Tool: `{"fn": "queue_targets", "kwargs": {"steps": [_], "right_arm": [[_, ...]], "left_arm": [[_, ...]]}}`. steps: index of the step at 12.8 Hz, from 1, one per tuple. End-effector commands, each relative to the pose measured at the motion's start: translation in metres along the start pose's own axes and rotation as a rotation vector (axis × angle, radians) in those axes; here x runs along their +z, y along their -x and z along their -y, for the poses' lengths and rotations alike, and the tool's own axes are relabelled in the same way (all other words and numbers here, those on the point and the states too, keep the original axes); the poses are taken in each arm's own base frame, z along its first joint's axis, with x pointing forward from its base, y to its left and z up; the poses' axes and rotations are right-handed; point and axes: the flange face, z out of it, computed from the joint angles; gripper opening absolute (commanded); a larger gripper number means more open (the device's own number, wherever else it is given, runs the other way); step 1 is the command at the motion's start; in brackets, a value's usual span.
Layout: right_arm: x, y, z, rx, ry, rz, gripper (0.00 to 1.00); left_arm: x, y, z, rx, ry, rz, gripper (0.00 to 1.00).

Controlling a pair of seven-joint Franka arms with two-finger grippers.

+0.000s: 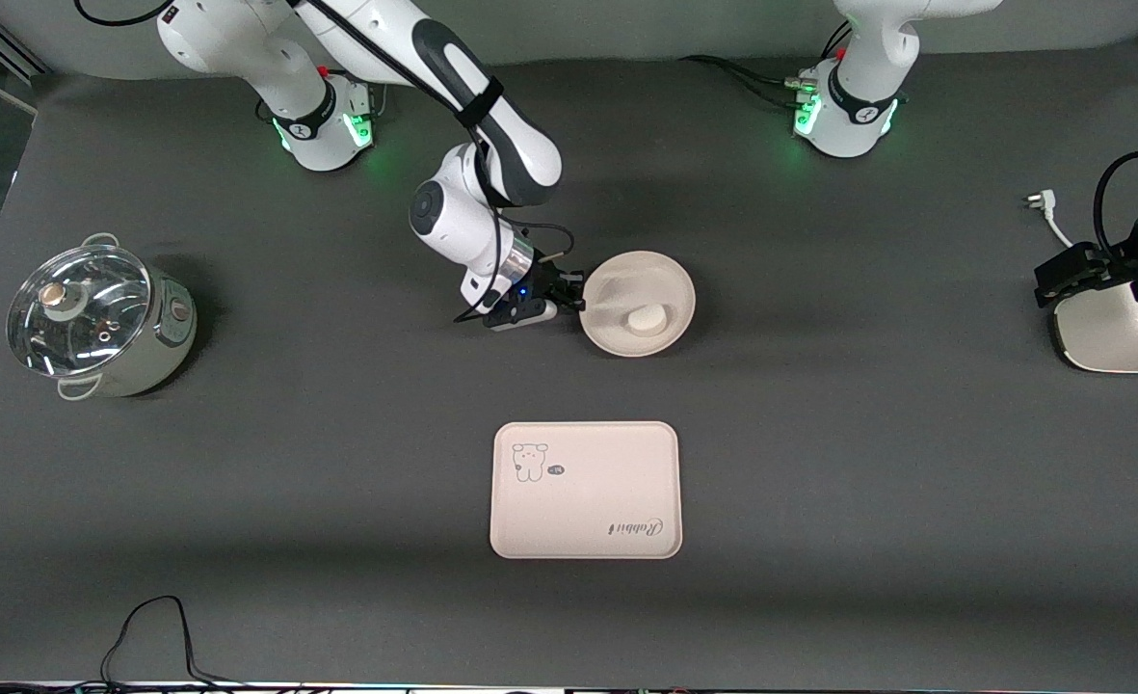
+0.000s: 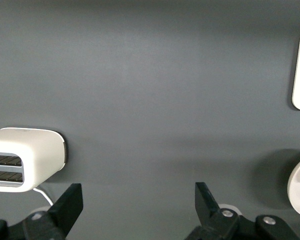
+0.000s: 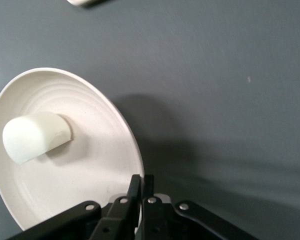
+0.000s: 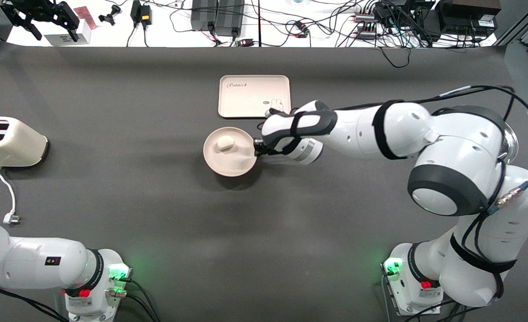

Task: Place bun in plate and plate on tray
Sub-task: 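Carry the plate with the bun onto the bunny tray with the right gripper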

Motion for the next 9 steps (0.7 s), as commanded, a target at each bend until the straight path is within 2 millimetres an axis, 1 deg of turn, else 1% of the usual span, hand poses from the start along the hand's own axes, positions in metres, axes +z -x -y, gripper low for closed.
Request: {"fn": "queue_targets", "kwargs": {"steps": [1, 3, 4, 5, 6, 7, 8, 9], "right_arm": [[-0.056, -0.022, 0.0, -0.048, -0.034, 0.034, 0.0], [-0.084, -0.039, -0.003, -0.08, 0.033, 0.096, 0.0], [-0.102, -0.051, 0.001, -0.093, 0.085, 0.111, 0.0], [-0.12, -0.061, 0.011, -0.106, 0.126, 0.131, 0.0], [-0.138, -0.072, 0.016, -0.102, 0.137, 0.148, 0.0], [-0.15, -0.078, 0.02, -0.1, 0.127, 0.155, 0.0], [-0.154, -0.083, 0.021, -0.098, 0.123, 0.15, 0.0], [-0.151, -0.085, 0.02, -0.1, 0.126, 0.152, 0.0]], "left_arm": [[0.0, 0.001, 0.0, 0.008, 0.009, -0.007, 1.0], [0.002, 0.001, 0.001, 0.003, 0.011, -0.003, 1.0], [0.0, 0.002, 0.001, 0.003, 0.009, 0.0, 1.0], [0.002, 0.002, 0.002, 0.0, 0.009, 0.007, 1.0], [0.002, 0.002, 0.002, -0.001, 0.009, 0.004, 1.0], [0.002, 0.001, 0.001, -0.004, 0.009, 0.003, 1.0], [0.003, 0.0, 0.001, -0.004, 0.009, 0.001, 1.0], [0.005, -0.001, 0.001, -0.006, 0.009, 0.004, 1.0]]}}
